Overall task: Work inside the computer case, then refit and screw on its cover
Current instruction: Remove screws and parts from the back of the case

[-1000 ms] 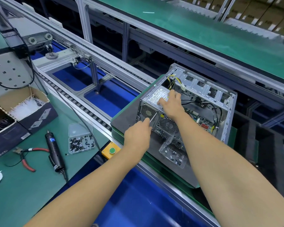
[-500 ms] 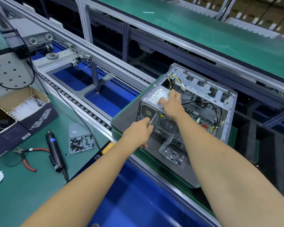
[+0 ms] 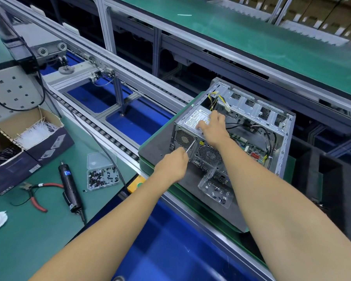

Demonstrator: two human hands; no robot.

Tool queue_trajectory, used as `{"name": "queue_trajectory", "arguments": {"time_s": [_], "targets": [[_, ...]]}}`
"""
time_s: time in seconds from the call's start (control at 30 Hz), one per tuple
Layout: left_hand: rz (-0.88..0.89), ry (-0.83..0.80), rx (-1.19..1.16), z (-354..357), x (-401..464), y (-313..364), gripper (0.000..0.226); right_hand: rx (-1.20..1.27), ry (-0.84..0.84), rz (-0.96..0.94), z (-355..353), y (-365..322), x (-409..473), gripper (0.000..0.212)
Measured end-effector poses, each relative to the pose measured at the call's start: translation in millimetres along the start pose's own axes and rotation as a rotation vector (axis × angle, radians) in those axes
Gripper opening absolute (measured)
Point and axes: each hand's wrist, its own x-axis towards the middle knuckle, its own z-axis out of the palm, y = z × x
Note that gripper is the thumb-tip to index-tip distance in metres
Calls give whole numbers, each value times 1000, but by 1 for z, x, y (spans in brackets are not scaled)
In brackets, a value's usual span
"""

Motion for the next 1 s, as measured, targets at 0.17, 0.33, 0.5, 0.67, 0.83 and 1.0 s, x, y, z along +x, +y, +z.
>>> {"name": "queue_trajectory", "arguments": {"time_s": [0.17, 0.33, 0.5, 0.67, 0.83, 1.0], "targets": [[-29, -34, -223, -6, -1, -3, 28, 1, -5, 2, -1, 0, 1, 50], [-9, 79, -59, -3, -7, -2, 25, -13, 10, -4, 0, 1, 1, 46], [2, 260, 432, 11, -14, 8, 10, -23, 23, -6, 1, 2, 2, 45], [-25, 268, 582, 18, -19, 12, 48, -10, 18, -15, 2, 3, 3, 45], [-28, 264, 303, 13, -16, 14, 27, 159, 295, -129, -2, -4, -13, 34], [-34, 125, 250, -5, -18, 18, 32, 222, 553, -206, 6, -24, -51, 14]]}}
